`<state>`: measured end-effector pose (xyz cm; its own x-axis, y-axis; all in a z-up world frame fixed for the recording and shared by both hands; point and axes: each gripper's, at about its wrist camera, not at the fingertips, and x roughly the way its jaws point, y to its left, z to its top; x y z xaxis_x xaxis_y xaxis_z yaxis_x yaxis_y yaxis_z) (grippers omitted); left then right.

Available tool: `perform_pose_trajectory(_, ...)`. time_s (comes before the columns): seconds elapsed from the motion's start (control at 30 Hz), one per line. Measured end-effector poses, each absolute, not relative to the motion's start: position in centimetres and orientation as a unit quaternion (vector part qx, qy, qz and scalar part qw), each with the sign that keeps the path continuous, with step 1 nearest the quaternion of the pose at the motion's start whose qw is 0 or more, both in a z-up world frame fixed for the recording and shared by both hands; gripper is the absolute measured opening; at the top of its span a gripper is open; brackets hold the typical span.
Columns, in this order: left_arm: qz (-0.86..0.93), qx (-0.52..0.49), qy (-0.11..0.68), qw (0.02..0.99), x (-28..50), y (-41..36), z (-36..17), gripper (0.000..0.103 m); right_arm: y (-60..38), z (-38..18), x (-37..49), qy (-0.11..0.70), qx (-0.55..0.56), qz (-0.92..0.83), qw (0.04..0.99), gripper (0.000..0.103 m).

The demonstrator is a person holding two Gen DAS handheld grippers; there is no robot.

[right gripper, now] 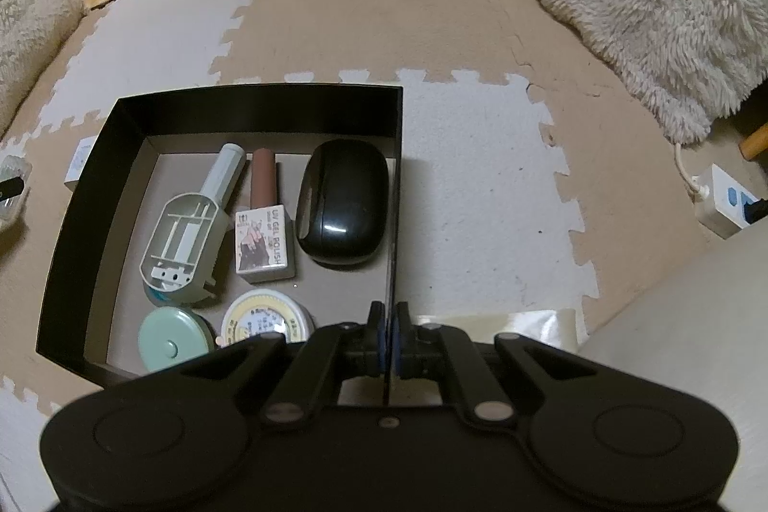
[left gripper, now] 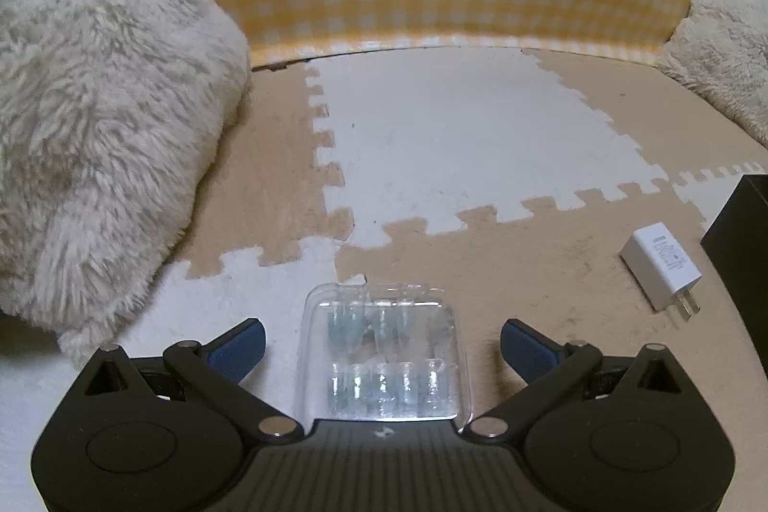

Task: Organize rigid objects
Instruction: 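Move the open left gripper to the clear plastic case on the mat, then close the left gripper on the clear plastic case and lift it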

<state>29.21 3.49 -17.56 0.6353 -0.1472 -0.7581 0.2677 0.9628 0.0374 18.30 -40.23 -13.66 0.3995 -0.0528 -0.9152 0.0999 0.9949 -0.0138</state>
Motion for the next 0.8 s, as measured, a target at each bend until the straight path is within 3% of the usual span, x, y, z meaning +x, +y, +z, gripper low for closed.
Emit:
perform_pose_trajectory(0.07,-0.115,0.078,0.413,0.900,29.4,3.4,-17.8,0.089,-40.2,-13.7,18.3,0.547,0.018,-0.046,0.836,0.004)
perform_pose_trajectory(0.23,-0.116,0.068,0.414,0.900,29.4,3.5,-17.7,0.073,-40.2,-13.6,18.4,0.547,0.016,-0.046,0.835,0.004)
perform_pose_trajectory(0.8,-0.085,0.013,0.425,0.901,26.8,1.7,-15.6,0.073,-40.4,-14.1,18.3,0.553,0.028,-0.045,0.832,0.003)
